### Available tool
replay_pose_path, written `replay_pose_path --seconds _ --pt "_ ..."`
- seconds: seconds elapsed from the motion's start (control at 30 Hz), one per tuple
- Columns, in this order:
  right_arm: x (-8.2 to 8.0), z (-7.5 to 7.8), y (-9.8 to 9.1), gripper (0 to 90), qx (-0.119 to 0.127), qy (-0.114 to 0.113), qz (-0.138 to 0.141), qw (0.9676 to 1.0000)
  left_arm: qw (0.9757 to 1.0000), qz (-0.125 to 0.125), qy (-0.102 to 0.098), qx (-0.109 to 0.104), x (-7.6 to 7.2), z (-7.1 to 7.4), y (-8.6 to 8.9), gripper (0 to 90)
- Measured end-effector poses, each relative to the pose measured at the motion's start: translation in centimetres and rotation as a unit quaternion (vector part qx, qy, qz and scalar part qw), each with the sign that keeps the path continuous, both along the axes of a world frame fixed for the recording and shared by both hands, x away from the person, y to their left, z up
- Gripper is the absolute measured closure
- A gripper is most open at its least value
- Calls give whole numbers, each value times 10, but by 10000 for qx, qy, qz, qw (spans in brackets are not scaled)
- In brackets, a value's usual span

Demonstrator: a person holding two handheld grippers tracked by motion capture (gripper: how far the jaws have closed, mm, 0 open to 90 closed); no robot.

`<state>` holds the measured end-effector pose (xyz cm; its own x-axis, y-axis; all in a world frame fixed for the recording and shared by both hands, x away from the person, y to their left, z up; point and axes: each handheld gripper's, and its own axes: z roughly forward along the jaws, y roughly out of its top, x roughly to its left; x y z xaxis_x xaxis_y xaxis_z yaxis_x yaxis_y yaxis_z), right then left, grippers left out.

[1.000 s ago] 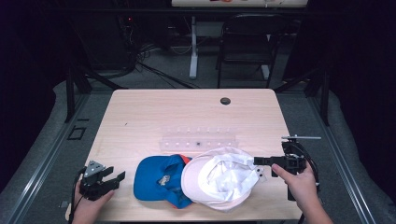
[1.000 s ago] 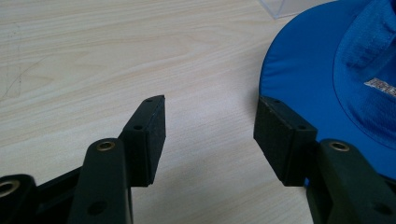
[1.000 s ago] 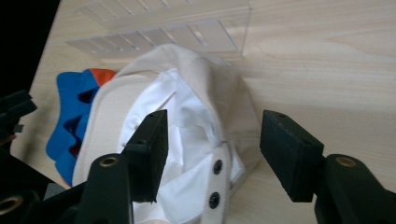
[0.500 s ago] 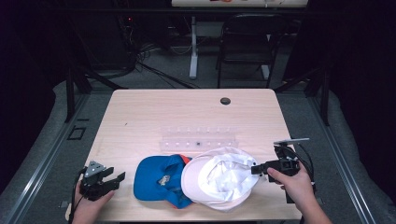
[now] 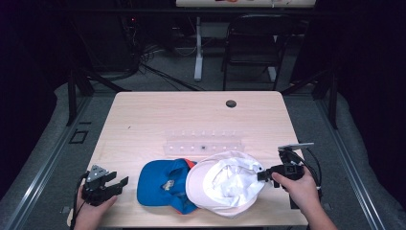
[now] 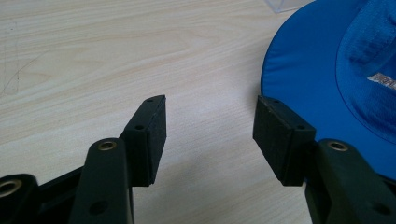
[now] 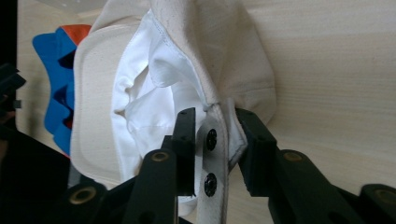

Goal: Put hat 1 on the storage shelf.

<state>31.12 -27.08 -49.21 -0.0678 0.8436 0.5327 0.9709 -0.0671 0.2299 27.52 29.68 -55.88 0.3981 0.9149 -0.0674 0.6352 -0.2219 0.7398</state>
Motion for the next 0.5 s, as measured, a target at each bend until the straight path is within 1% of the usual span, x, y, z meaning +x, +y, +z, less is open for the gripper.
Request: replay_pose_path --seconds 0.07,0.1,0.2,0.23,0.27,0.3,0.4,0.47,0.5 --pt "2 1 -2 761 103 163 1 9998 10000 1 -3 -2 0 0 0 448" --pt "2 1 -1 767 114 159 -70 9998 10000 1 -3 -2 0 0 0 449" --pt "4 3 -2 787 50 267 77 9996 10000 12 1 -12 0 0 0 449" --pt "4 4 1 795 19 321 -61 9995 10000 12 3 -9 0 0 0 448" --pt "4 4 1 795 19 321 -61 9995 10000 12 3 -9 0 0 0 449" --pt "6 6 1 800 33 396 2 9992 10000 12 4 -11 0 0 0 449" --pt "8 9 2 803 3 442 72 9990 10000 5 8 0 0 0 0 449" --pt "10 16 4 805 -49 479 154 9987 10000 10 21 -9 0 -1 0 449" --pt "11 19 5 806 -30 472 109 9988 10000 8 16 -19 0 -1 0 448"
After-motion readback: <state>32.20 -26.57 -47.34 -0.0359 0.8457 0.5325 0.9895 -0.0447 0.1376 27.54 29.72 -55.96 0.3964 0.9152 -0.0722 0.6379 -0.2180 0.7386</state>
